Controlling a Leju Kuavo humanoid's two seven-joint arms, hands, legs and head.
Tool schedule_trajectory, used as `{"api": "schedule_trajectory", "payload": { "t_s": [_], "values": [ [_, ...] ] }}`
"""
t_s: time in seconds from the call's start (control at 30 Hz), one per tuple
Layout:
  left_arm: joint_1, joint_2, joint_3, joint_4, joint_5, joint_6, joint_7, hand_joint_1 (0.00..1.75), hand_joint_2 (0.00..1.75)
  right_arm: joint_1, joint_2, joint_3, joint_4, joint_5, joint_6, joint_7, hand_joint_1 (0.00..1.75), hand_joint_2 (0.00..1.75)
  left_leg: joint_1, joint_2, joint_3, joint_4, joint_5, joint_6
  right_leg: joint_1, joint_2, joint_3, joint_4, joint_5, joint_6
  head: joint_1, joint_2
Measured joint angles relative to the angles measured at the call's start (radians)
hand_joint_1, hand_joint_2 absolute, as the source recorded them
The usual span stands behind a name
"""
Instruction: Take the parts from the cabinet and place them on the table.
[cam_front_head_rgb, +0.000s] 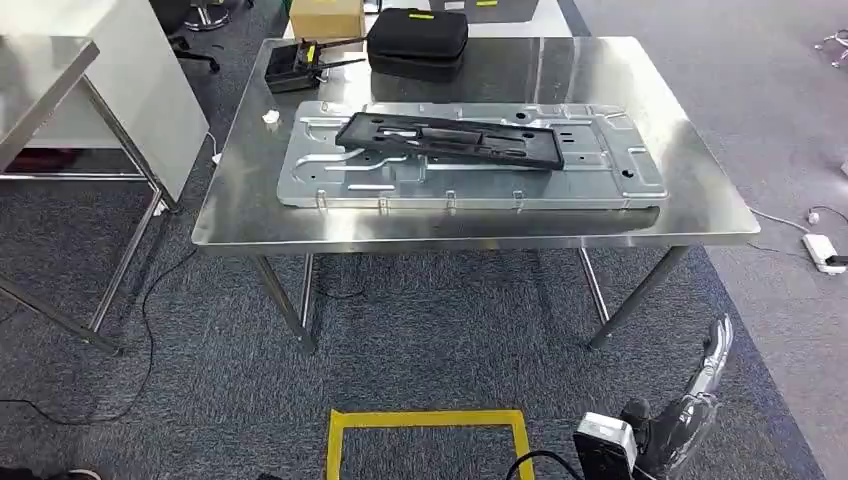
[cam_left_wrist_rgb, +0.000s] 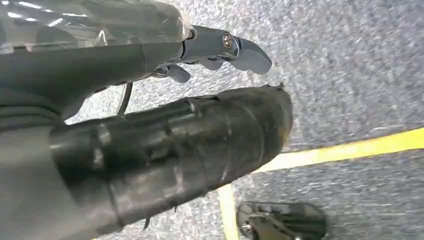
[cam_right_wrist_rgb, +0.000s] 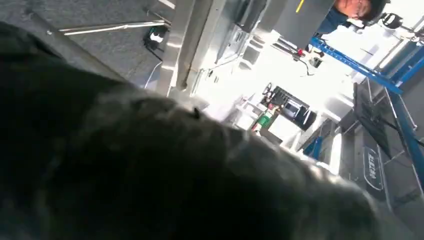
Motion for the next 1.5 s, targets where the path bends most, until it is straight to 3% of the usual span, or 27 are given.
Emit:
{"api": "schedule_trajectory", "payload": {
  "t_s": [0.03,0.1,0.17,0.23,0.27,0.37,0.4,0.43,0.5,0.53,0.6,0.67,0.7,0.77,0.87,0.9,1.0,1.03,1.07,1.13,1.2,1.23,1.27,1.37,1.4,1.43,1.5],
  "values": [
    [0.000,0.000,0.000,0.000,0.000,-0.001,0.000,0.00,0.00,0.001,0.000,-0.002,0.001,0.000,0.000,0.000,0.00,0.00,-0.002,0.000,-0.012,0.003,0.012,0.000,0.000,0.000,-0.009,0.062,-0.016,0.001,0.000,0.000],
    [0.001,0.000,0.001,0.000,0.000,-0.002,0.000,0.00,0.00,0.004,0.000,-0.005,0.002,0.000,0.000,0.000,0.00,0.00,-0.005,0.001,-0.051,0.013,0.034,-0.002,0.000,0.000,0.024,0.084,0.041,-0.002,0.000,0.000],
    [0.000,0.000,0.002,0.000,0.000,-0.002,0.001,0.00,0.00,0.003,0.000,-0.006,0.002,0.000,0.000,0.000,0.00,0.00,-0.007,0.000,-0.084,0.022,0.052,-0.005,0.003,0.000,0.130,-0.038,0.098,-0.013,0.000,0.000],
    [0.000,-0.001,0.002,0.000,0.000,-0.003,0.001,0.00,0.00,0.001,0.000,-0.006,0.001,0.000,0.000,0.000,0.00,0.00,-0.012,-0.003,-0.099,0.032,0.065,-0.014,0.014,0.000,0.257,-0.219,0.052,-0.027,0.001,0.000],
    [0.001,-0.002,0.002,0.000,0.000,-0.003,0.001,0.00,0.00,0.000,0.001,-0.006,0.001,0.001,0.000,0.000,0.00,0.00,-0.011,-0.001,-0.102,0.032,0.074,-0.019,0.013,0.001,0.272,-0.253,0.039,-0.027,-0.002,0.000],
    [0.003,-0.002,0.002,0.000,0.001,-0.003,0.001,0.00,0.00,0.003,0.001,-0.009,0.001,0.001,0.000,0.001,0.00,0.00,-0.010,-0.001,-0.109,0.024,0.102,-0.041,0.012,0.001,0.248,-0.259,0.067,-0.041,0.001,0.000],
    [0.003,-0.001,0.003,0.000,0.001,-0.004,0.001,0.00,0.00,0.000,0.002,-0.009,0.001,0.001,0.000,0.001,0.00,0.00,-0.003,-0.008,-0.116,0.041,0.070,-0.046,0.010,-0.007,0.237,-0.260,0.081,-0.047,0.000,0.000],
    [0.003,-0.001,0.004,0.000,0.002,-0.004,0.001,0.00,0.00,0.000,0.002,-0.009,0.001,0.001,0.000,0.002,0.00,0.00,-0.003,-0.008,-0.130,0.076,0.010,-0.050,0.009,-0.006,0.221,-0.260,0.092,-0.058,-0.002,0.000],
    [0.004,-0.001,0.004,0.000,0.002,-0.005,0.000,0.00,0.00,0.002,0.003,-0.009,0.002,0.001,0.000,0.002,0.00,0.00,0.000,-0.008,-0.166,0.216,-0.115,-0.057,0.011,-0.007,0.188,-0.258,0.118,-0.061,-0.003,0.000],
    [0.004,-0.001,0.004,0.000,0.002,-0.005,0.000,0.00,0.00,0.001,0.003,-0.009,0.002,0.001,0.002,0.003,0.00,0.00,0.001,-0.008,-0.178,0.286,-0.145,-0.059,0.012,-0.007,0.170,-0.255,0.131,-0.061,-0.004,0.000],
    [0.004,-0.001,0.005,0.000,0.002,-0.005,-0.002,0.00,0.00,0.001,0.003,-0.010,0.002,0.000,0.001,0.003,0.00,0.00,0.002,-0.008,-0.158,0.337,-0.110,-0.062,0.012,-0.008,0.133,-0.246,0.156,-0.057,-0.004,0.000],
    [0.004,-0.001,0.006,0.000,0.002,-0.005,-0.002,0.00,0.00,0.001,0.003,-0.011,0.002,0.000,0.001,0.003,0.00,0.00,0.004,-0.008,-0.060,0.230,-0.029,-0.060,0.011,-0.008,0.096,-0.232,0.175,-0.051,-0.004,0.000],
    [0.003,-0.001,0.007,0.000,0.002,-0.005,-0.003,0.00,0.00,0.001,0.003,-0.011,0.002,0.000,0.001,0.003,0.00,0.00,0.004,-0.008,0.007,0.140,-0.023,-0.057,0.011,-0.007,0.082,-0.225,0.182,-0.048,-0.004,0.000],
    [-0.001,0.000,0.008,0.000,0.002,-0.005,-0.005,0.00,0.00,0.001,0.003,-0.011,0.002,0.000,0.000,0.003,0.00,0.00,-0.003,-0.010,0.097,-0.014,-0.083,-0.044,0.014,-0.007,0.068,-0.212,0.196,-0.036,-0.003,0.000],
    [-0.002,0.000,0.010,0.000,0.002,-0.006,-0.007,0.00,0.00,0.001,0.003,-0.014,0.002,0.001,0.000,0.005,0.00,0.00,-0.007,-0.010,0.075,-0.007,-0.064,-0.020,0.012,-0.010,0.067,-0.222,0.226,-0.016,-0.002,0.000],
    [0.000,-0.001,0.011,0.000,0.002,-0.006,-0.007,0.00,0.00,0.001,0.002,-0.016,0.002,0.001,0.000,0.005,0.00,0.00,0.001,-0.002,0.067,-0.013,-0.047,-0.012,0.008,-0.007,0.061,-0.214,0.218,-0.011,-0.003,0.000],
    [-0.002,-0.001,0.011,0.000,0.002,-0.007,-0.007,0.00,0.00,0.002,0.002,-0.018,0.002,0.002,0.000,0.005,0.00,0.00,-0.003,0.001,0.021,-0.012,-0.010,0.005,0.003,0.001,0.014,-0.054,0.030,-0.002,0.000,0.000],
    [-0.001,-0.001,0.011,0.000,0.002,-0.009,-0.007,0.00,0.00,0.002,0.002,-0.018,0.002,0.003,0.000,0.005,0.00,0.00,-0.004,0.002,0.004,-0.011,0.002,0.005,0.002,0.001,0.000,0.020,-0.008,0.002,-0.001,0.000],
    [0.000,-0.001,0.012,0.000,0.002,-0.009,-0.007,0.00,0.00,0.003,0.002,-0.018,0.004,0.003,0.000,0.006,0.00,0.00,-0.005,0.003,-0.009,-0.007,0.014,0.004,0.002,0.001,-0.004,0.072,-0.011,0.004,-0.001,0.000],
    [0.000,-0.001,0.012,0.000,0.002,-0.009,-0.007,0.00,0.00,0.003,0.002,-0.018,0.006,0.004,0.000,0.006,0.00,0.00,-0.005,0.003,-0.048,0.005,0.033,0.000,0.002,0.000,0.037,0.066,0.051,0.003,-0.001,0.000],
    [0.000,-0.001,0.012,0.000,0.002,-0.009,-0.007,0.00,0.00,0.002,0.002,-0.018,0.006,0.005,0.000,0.006,0.00,0.00,-0.005,0.002,-0.081,0.020,0.049,-0.007,0.002,0.000,0.164,-0.093,0.099,-0.004,-0.001,0.000],
    [-0.001,-0.001,0.012,0.000,0.002,-0.009,-0.007,0.00,0.00,0.000,0.002,-0.018,0.006,0.005,0.000,0.006,0.00,0.00,-0.005,0.001,-0.088,0.028,0.055,-0.011,0.003,0.001,0.232,-0.189,0.064,-0.011,-0.001,0.000],
    [-0.001,-0.001,0.012,0.000,0.002,-0.009,-0.008,0.00,0.00,-0.001,0.002,-0.018,0.006,0.006,0.000,0.006,0.00,0.00,-0.010,-0.001,-0.096,0.034,0.059,-0.017,0.010,0.001,0.266,-0.254,0.043,-0.014,-0.001,0.000],
    [-0.001,-0.001,0.013,0.000,0.002,-0.010,-0.010,0.00,0.00,0.002,0.002,-0.018,0.006,0.021,0.000,0.008,0.00,0.00,-0.004,0.001,-0.099,0.027,0.085,-0.037,0.017,0.002,0.246,-0.251,0.057,-0.031,0.000,0.000],
    [0.001,-0.001,0.014,0.000,0.002,-0.010,-0.010,0.00,0.00,0.003,0.003,-0.018,0.006,0.024,0.000,0.006,0.00,0.00,-0.005,-0.002,-0.104,0.029,0.088,-0.043,0.005,-0.001,0.237,-0.262,0.073,-0.041,0.000,0.000],
    [0.001,0.000,0.016,0.000,0.002,-0.010,-0.010,0.00,0.00,0.001,0.004,-0.018,0.006,0.025,0.000,0.006,0.00,0.00,-0.002,-0.006,-0.116,0.047,0.053,-0.047,0.006,-0.006,0.225,-0.262,0.085,-0.051,-0.001,0.000],
    [0.003,0.000,0.018,0.000,0.002,-0.010,-0.010,0.00,0.00,0.004,0.006,-0.019,0.006,0.026,0.000,0.006,0.00,0.00,0.000,-0.006,-0.153,0.168,-0.082,-0.054,0.007,-0.006,0.193,-0.261,0.109,-0.058,-0.004,0.000]
  ]
}}
